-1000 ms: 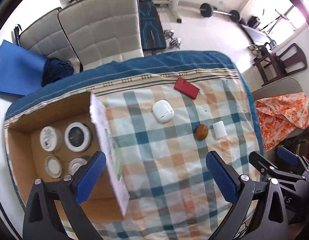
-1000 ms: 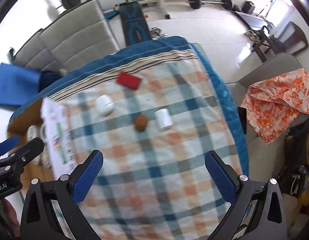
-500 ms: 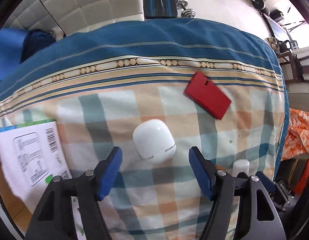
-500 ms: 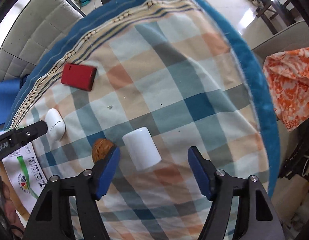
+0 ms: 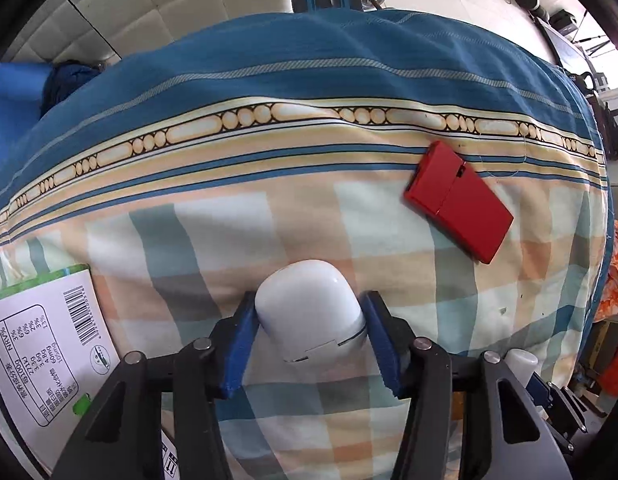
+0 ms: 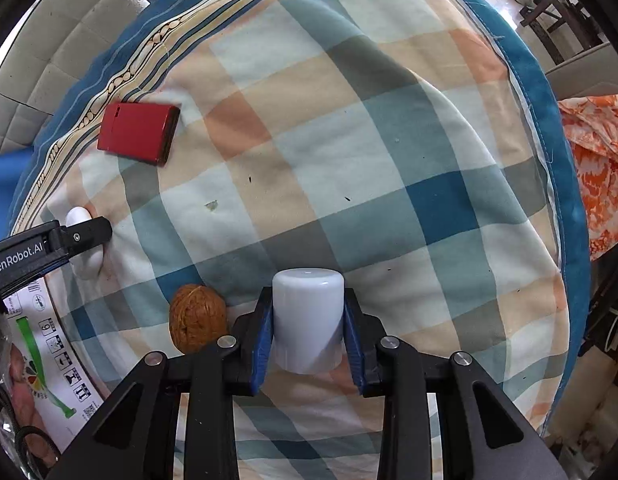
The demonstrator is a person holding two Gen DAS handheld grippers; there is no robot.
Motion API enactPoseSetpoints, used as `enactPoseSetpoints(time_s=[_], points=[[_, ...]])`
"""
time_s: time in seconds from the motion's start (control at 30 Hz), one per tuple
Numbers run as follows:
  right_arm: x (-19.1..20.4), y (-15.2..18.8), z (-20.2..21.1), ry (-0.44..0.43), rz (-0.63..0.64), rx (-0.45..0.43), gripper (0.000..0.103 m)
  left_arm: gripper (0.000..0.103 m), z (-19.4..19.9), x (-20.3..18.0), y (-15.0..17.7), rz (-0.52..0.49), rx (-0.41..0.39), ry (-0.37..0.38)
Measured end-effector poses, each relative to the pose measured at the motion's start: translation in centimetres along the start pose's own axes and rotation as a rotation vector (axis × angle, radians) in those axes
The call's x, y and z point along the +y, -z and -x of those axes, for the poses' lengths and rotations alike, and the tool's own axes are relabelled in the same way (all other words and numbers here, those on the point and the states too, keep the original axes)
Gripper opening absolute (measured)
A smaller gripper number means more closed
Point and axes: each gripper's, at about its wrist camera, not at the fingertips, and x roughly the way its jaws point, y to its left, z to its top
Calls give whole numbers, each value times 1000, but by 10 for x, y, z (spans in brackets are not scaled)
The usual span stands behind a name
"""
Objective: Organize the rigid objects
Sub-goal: 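Grasp the white earbud case with the left tool while the right tool grasps the white cylinder, then carry the earbud case and white cylinder over the box and lower them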
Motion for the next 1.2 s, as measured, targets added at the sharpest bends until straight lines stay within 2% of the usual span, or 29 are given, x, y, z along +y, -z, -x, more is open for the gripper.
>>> enactPoseSetpoints(time_s=[0.1, 0.37, 0.6, 0.7, 0.73, 0.83, 1.07, 1.2], points=[[4, 2, 1, 8, 13, 1, 34, 50, 4, -7, 4, -11, -21, -12], [17, 20, 32, -6, 36, -33, 34, 50, 41, -19, 38, -38, -96, 32], [30, 54, 76, -52, 91, -74, 34, 50, 104, -9, 98, -53, -196, 110], [42, 71, 98, -71, 128, -96, 34, 50, 132, 7, 113, -57, -241, 133], [43, 75, 104, -80, 139, -101, 34, 50, 137, 15, 109, -55, -251, 137], [65, 94, 126, -105, 182, -118, 34, 50, 166, 39, 131, -46, -296, 143], [136, 152, 165, -181, 311, -140, 34, 50, 193, 104, 175, -17, -337, 121], [188, 178, 165, -213, 383, -126, 34, 50, 197, 159, 201, 43, -343, 108]])
